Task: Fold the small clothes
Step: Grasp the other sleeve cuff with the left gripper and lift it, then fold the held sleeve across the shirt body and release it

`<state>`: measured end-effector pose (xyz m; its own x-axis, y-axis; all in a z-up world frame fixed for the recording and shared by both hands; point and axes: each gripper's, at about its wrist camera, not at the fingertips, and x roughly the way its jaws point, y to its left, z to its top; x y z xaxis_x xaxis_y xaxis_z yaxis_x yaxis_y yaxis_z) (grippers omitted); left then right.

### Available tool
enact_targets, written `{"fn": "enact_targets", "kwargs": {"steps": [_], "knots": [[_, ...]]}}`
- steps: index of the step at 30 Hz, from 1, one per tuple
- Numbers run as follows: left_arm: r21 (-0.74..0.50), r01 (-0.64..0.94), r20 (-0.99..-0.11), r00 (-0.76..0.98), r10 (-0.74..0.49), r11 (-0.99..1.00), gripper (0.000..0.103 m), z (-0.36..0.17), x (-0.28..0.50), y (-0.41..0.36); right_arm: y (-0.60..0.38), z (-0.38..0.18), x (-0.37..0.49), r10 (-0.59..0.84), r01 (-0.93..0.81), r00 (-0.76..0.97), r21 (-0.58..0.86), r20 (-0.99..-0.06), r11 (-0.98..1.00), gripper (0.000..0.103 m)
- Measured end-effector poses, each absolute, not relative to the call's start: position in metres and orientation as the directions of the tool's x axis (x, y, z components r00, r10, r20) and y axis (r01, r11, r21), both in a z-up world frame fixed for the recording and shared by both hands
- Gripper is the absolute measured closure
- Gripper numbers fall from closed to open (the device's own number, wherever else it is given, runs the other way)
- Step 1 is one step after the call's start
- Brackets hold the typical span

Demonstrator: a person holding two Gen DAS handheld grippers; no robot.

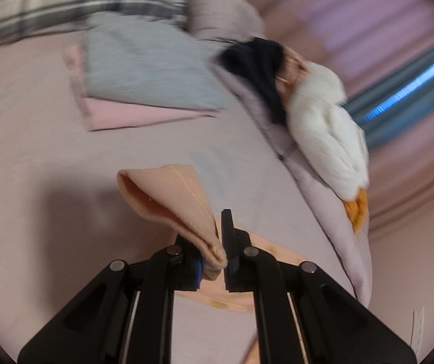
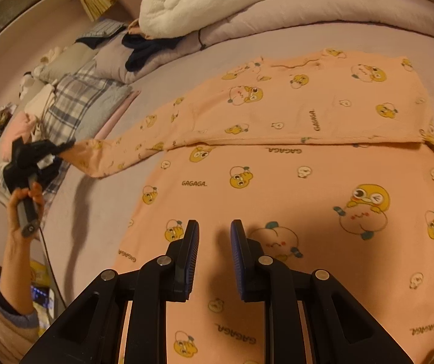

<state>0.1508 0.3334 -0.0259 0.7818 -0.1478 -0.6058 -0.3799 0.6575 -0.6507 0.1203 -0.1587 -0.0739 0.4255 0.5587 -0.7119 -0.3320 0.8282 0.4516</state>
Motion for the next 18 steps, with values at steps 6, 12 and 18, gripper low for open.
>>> {"fn": "enact_targets", "kwargs": {"steps": [6, 12, 18], "knots": [[-0.615, -0.238, -0.596, 0.764, -0.246, 0.752, 0.096, 0.007, 0.181, 0.247, -0.185, -0.071, 0.110, 0.572, -0.306, 0.460, 0.483, -0.679, 0.820, 0.082], [-0.568, -0.088, -0.622, 0.697, -0.357, 0.818, 0.096, 0.014, 0.204, 0.141, -0.224, -0.073, 0.104, 0.575, -0.232, 0.505, 0.540, -0.644, 0.809, 0.082], [-0.498, 0.050, -0.678, 0.600, -0.424, 0.866, 0.096, -0.002, 0.225, 0.026, -0.265, -0.079, 0.097, 0.560, -0.161, 0.551, 0.580, -0.619, 0.799, 0.082]]}}
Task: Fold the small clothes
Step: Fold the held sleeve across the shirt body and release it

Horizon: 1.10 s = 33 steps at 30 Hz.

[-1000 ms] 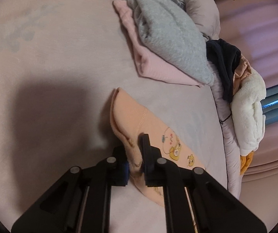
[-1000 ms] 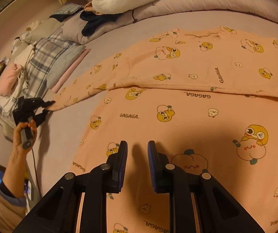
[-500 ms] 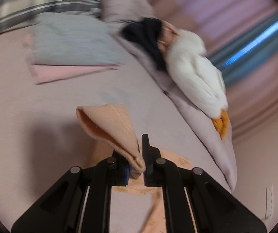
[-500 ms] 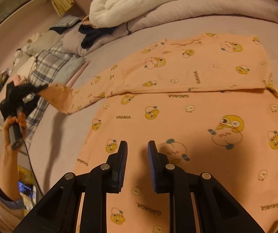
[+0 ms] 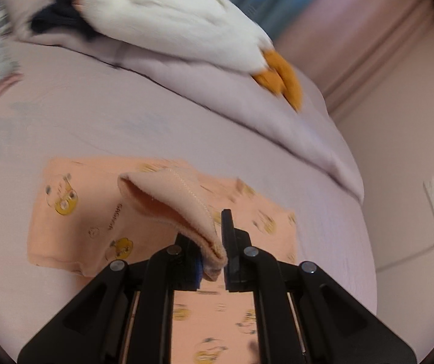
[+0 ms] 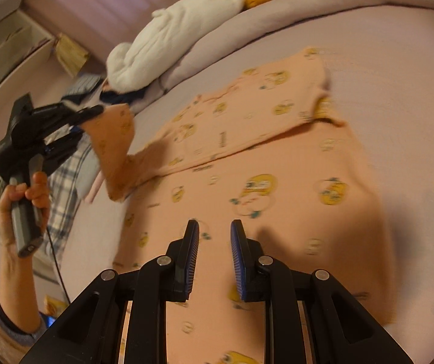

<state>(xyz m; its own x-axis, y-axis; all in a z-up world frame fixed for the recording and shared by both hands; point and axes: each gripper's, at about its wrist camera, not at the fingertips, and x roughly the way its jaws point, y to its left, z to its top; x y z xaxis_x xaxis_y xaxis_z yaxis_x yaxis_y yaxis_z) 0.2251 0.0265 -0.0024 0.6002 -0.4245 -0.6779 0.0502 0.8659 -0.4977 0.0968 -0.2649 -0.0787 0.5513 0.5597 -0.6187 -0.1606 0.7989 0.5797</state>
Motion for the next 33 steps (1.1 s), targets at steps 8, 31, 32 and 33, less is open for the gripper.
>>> {"fn": "enact_targets", "kwargs": {"steps": [8, 31, 32, 33], "knots": [[-0.373, 0.156, -0.779, 0.482, -0.400, 0.915, 0.080, -0.040, 0.249, -0.084, -0.308, -0.086, 0.090, 0.521, -0.074, 0.601, 0.606, -0.607, 0.792, 0.082], [-0.352, 0.134, -0.799, 0.472, -0.372, 0.926, 0.028, -0.061, 0.190, 0.017, -0.294, -0.068, 0.164, 0.510, -0.135, 0.623, 0.561, -0.593, 0.817, 0.074], [-0.344, 0.119, -0.803, 0.477, -0.358, 0.931, 0.028, -0.064, 0.184, 0.027, -0.289, -0.069, 0.175, 0.490, -0.133, 0.619, 0.532, -0.615, 0.836, 0.074], [-0.340, 0.103, -0.805, 0.483, -0.346, 0.935, 0.028, -0.066, 0.181, 0.037, -0.285, -0.070, 0.184, 0.467, -0.129, 0.615, 0.504, -0.635, 0.854, 0.074]]}}
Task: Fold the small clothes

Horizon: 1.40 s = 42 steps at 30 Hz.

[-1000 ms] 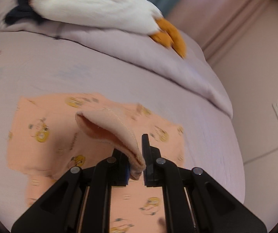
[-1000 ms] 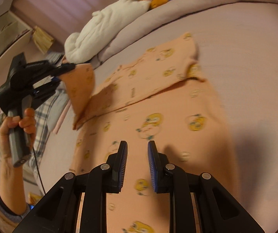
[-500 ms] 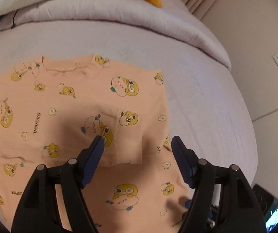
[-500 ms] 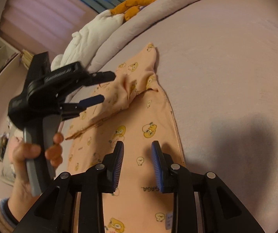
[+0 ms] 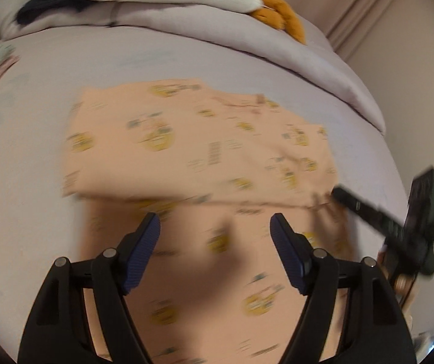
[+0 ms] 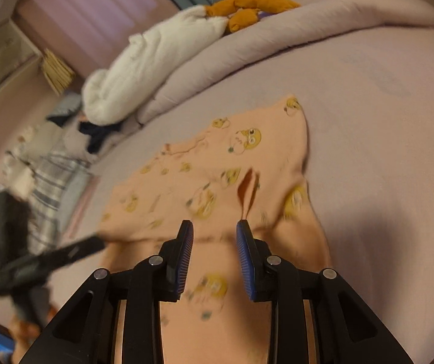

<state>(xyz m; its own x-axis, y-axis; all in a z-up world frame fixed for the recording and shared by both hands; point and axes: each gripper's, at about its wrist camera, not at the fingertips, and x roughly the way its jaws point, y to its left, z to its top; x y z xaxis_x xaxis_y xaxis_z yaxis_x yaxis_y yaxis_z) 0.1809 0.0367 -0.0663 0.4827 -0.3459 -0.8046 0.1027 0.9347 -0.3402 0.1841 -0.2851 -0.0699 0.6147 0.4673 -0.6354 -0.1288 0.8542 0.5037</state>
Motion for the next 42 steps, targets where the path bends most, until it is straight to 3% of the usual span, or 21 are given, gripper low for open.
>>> {"fn": "enact_targets", "kwargs": {"steps": [10, 11, 13, 14, 20, 30, 32, 37, 42], "knots": [[-0.369, -0.047, -0.816, 0.494, -0.300, 0.928, 0.028, -0.089, 0.137, 0.113, -0.272, -0.093, 0.224, 0.419, -0.093, 0.527, 0.441, -0.739, 0.893, 0.074], [-0.375, -0.056, -0.816, 0.494, -0.300, 0.925, 0.028, -0.089, 0.132, 0.116, -0.271, -0.092, 0.224, 0.411, -0.093, 0.537, 0.433, -0.737, 0.897, 0.077], [-0.385, -0.074, -0.816, 0.493, -0.302, 0.920, 0.028, -0.091, 0.129, 0.120, -0.267, -0.085, 0.221, 0.377, -0.111, 0.570, 0.387, -0.730, 0.915, 0.097], [-0.390, -0.078, -0.815, 0.492, -0.305, 0.918, 0.028, -0.092, 0.127, 0.122, -0.267, -0.083, 0.221, 0.376, -0.114, 0.581, 0.385, -0.722, 0.916, 0.099], [-0.403, -0.078, -0.810, 0.493, -0.316, 0.912, 0.028, -0.094, 0.124, 0.126, -0.286, -0.046, 0.212, 0.346, -0.099, 0.663, 0.380, -0.664, 0.920, 0.099], [-0.401, -0.078, -0.820, 0.476, -0.319, 0.913, 0.028, -0.100, 0.122, 0.127, -0.298, -0.071, 0.236, 0.134, 0.045, 0.572, 0.194, -0.809, 0.980, 0.099], [-0.392, -0.072, -0.822, 0.476, -0.313, 0.917, 0.028, -0.099, 0.122, 0.126, -0.298, -0.067, 0.235, 0.104, 0.072, 0.585, 0.179, -0.804, 0.981, 0.096], [-0.396, -0.069, -0.823, 0.470, -0.320, 0.916, 0.028, -0.101, 0.119, 0.124, -0.295, -0.045, 0.223, 0.173, 0.004, 0.687, 0.242, -0.706, 0.970, 0.096], [-0.399, -0.061, -0.822, 0.466, -0.328, 0.915, 0.028, -0.102, 0.113, 0.119, -0.280, -0.072, 0.229, 0.223, -0.065, 0.594, 0.230, -0.773, 0.971, 0.096]]}}
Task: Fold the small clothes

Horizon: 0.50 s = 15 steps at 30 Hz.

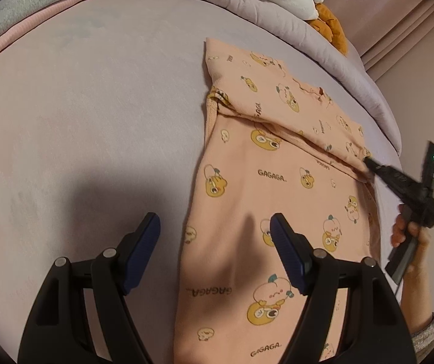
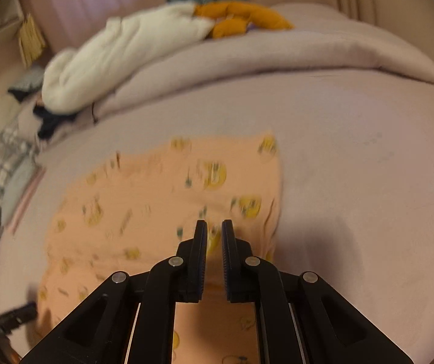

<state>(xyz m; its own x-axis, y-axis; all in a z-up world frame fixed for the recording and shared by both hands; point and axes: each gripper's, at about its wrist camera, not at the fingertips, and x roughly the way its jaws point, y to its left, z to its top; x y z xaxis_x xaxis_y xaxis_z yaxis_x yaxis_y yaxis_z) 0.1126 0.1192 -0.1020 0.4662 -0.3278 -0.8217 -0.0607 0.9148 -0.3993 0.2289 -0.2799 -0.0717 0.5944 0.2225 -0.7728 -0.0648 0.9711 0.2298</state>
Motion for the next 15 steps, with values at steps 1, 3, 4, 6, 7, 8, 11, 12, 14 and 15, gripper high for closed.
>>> {"fn": "enact_targets", "kwargs": {"steps": [1, 3, 4, 6, 7, 8, 11, 12, 14, 15], "knots": [[-0.397, -0.059, -0.823, 0.464, -0.327, 0.916, 0.028, -0.102, 0.111, 0.119, -0.279, -0.080, 0.229, 0.215, -0.057, 0.568, 0.222, -0.795, 0.973, 0.096], [-0.396, -0.056, -0.824, 0.462, -0.328, 0.917, 0.028, -0.101, 0.107, 0.118, -0.283, -0.085, 0.229, 0.228, -0.048, 0.567, 0.245, -0.792, 0.968, 0.096], [-0.394, -0.053, -0.824, 0.462, -0.327, 0.917, 0.028, -0.100, 0.103, 0.119, -0.285, -0.083, 0.227, 0.235, -0.042, 0.570, 0.257, -0.788, 0.965, 0.096], [-0.394, -0.056, -0.826, 0.460, -0.326, 0.918, 0.028, -0.101, 0.098, 0.119, -0.289, -0.075, 0.221, 0.255, -0.039, 0.574, 0.285, -0.778, 0.958, 0.096], [-0.398, -0.058, -0.825, 0.458, -0.330, 0.916, 0.028, -0.101, 0.095, 0.120, -0.290, -0.072, 0.215, 0.256, -0.041, 0.577, 0.286, -0.775, 0.957, 0.096], [-0.404, -0.060, -0.824, 0.458, -0.334, 0.913, 0.028, -0.102, 0.091, 0.121, -0.291, -0.070, 0.209, 0.260, -0.047, 0.580, 0.287, -0.772, 0.957, 0.096], [-0.409, -0.060, -0.823, 0.457, -0.339, 0.911, 0.028, -0.102, 0.079, 0.123, -0.296, -0.066, 0.187, 0.300, -0.065, 0.576, 0.323, -0.760, 0.944, 0.092], [-0.407, -0.057, -0.823, 0.456, -0.339, 0.912, 0.028, -0.101, 0.075, 0.124, -0.299, -0.066, 0.175, 0.318, -0.071, 0.574, 0.341, -0.755, 0.937, 0.090], [-0.403, -0.053, -0.824, 0.455, -0.337, 0.914, 0.028, -0.100, 0.067, 0.123, -0.302, -0.067, 0.153, 0.344, -0.074, 0.571, 0.371, -0.745, 0.926, 0.079], [-0.401, -0.051, -0.824, 0.455, -0.336, 0.915, 0.028, -0.100, 0.063, 0.123, -0.306, -0.068, 0.141, 0.357, -0.070, 0.570, 0.389, -0.740, 0.918, 0.075]]}}
